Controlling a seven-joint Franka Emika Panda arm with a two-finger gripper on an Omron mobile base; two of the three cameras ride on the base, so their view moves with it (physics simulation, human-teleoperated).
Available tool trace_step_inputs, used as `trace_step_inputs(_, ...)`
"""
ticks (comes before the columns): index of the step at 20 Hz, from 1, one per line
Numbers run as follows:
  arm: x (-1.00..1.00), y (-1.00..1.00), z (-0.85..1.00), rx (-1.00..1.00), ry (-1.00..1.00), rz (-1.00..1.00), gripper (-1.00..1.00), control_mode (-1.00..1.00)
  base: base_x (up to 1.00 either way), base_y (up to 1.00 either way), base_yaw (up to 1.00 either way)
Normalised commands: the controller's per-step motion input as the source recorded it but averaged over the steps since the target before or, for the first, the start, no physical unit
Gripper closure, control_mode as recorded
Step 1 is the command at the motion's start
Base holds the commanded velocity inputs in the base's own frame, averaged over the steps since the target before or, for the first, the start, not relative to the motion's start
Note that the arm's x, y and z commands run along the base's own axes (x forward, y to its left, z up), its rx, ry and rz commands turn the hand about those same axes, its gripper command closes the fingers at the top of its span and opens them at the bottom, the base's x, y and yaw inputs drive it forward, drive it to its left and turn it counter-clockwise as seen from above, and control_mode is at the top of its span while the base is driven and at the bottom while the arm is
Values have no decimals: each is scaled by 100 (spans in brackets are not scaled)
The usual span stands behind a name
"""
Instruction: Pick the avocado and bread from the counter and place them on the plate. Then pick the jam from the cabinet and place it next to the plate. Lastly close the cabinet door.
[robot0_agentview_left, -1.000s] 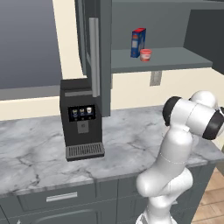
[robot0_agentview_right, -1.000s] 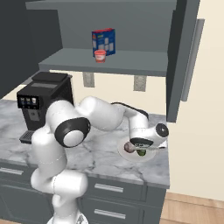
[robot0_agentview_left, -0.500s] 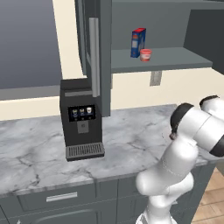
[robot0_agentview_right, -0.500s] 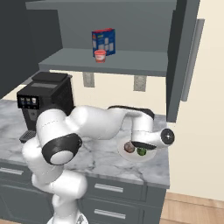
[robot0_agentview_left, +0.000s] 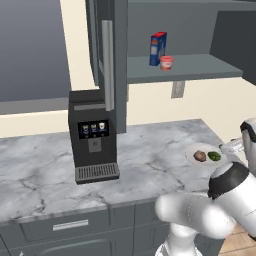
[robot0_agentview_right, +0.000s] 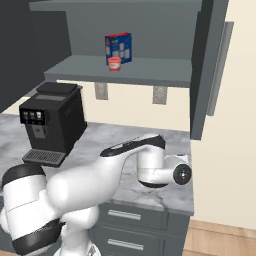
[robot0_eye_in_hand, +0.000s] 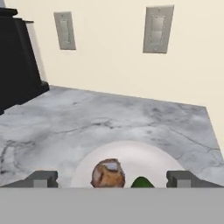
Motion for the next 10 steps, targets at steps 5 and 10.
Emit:
trace_step_inputs(5, -42, 44, 75, 0, 1, -2, -100, -100, 0, 0, 0)
trace_step_inputs(10, -23, 49, 60, 0, 5, -5, -100, -100, 0, 0, 0)
